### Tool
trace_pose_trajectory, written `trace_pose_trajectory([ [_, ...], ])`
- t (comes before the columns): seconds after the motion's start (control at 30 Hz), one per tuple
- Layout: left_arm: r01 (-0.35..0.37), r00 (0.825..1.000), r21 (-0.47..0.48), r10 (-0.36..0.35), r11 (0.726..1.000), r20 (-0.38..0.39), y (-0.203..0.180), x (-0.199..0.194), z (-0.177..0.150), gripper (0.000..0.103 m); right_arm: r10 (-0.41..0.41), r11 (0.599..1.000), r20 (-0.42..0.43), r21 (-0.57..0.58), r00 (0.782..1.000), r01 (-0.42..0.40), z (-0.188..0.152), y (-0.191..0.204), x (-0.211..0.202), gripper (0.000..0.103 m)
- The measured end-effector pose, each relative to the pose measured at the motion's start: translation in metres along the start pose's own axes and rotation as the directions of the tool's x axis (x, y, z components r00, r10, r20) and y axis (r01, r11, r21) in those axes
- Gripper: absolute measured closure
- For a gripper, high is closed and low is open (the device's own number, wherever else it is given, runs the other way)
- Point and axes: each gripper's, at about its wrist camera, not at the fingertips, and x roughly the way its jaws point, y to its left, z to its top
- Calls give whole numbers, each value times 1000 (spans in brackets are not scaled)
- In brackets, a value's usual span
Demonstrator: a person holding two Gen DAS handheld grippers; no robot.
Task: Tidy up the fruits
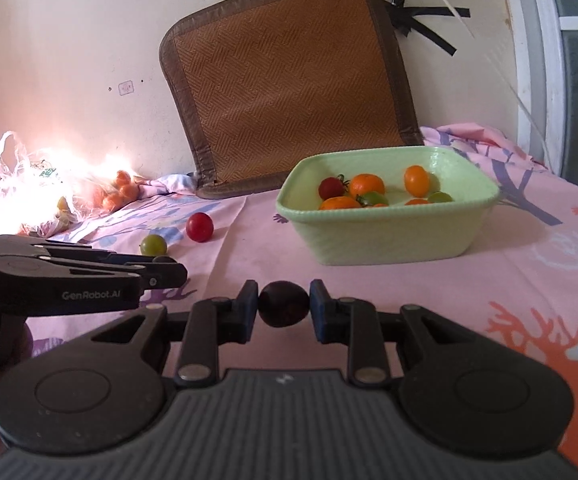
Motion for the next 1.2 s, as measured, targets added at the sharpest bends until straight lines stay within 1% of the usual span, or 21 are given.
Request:
trace_pose_trajectory([
  [0.07,67,998,12,-67,998,-7,-17,-3,-3,78,-24,1000,9,-4,1000,24,-5,-5,-11,73],
  [0.13,111,994,35,-110,993,-16,-36,-4,-6,78,-50,999,18,-11,999,51,-11,-9,-21,73],
  [0.2,137,990,57,-136,989,-24,-51,-4,-9,78,-81,996,31,-25,996,82,-17,-12,-32,73],
  [0.27,150,988,76,-147,986,-34,-63,-2,-12,78,-109,993,42,-40,993,110,-22,-15,-40,72],
  [0.37,146,989,99,-142,984,-52,-75,1,-18,78,-135,989,40,-51,990,137,-30,-21,-48,72],
  [0.43,135,990,105,-130,985,-57,-79,2,-21,77,-142,989,28,-38,989,143,-34,-26,-49,72],
  [0.53,111,993,114,-106,987,-46,-83,1,-25,72,-135,991,26,-19,991,135,-38,-30,-51,72],
  [0.6,103,994,124,-100,987,-33,-84,1,-28,71,-134,991,32,-17,990,135,-40,-30,-51,71],
  [0.67,96,995,136,-94,986,-21,-87,0,-31,70,-146,989,26,-24,989,146,-42,-29,-48,67],
  [0.83,94,996,125,-93,988,-15,-87,0,-31,70,-152,988,17,-8,988,152,-45,-31,-47,67],
  [1.2,100,995,109,-100,989,-5,-84,-1,-32,70,-186,981,17,-45,982,187,-47,-24,-46,67],
])
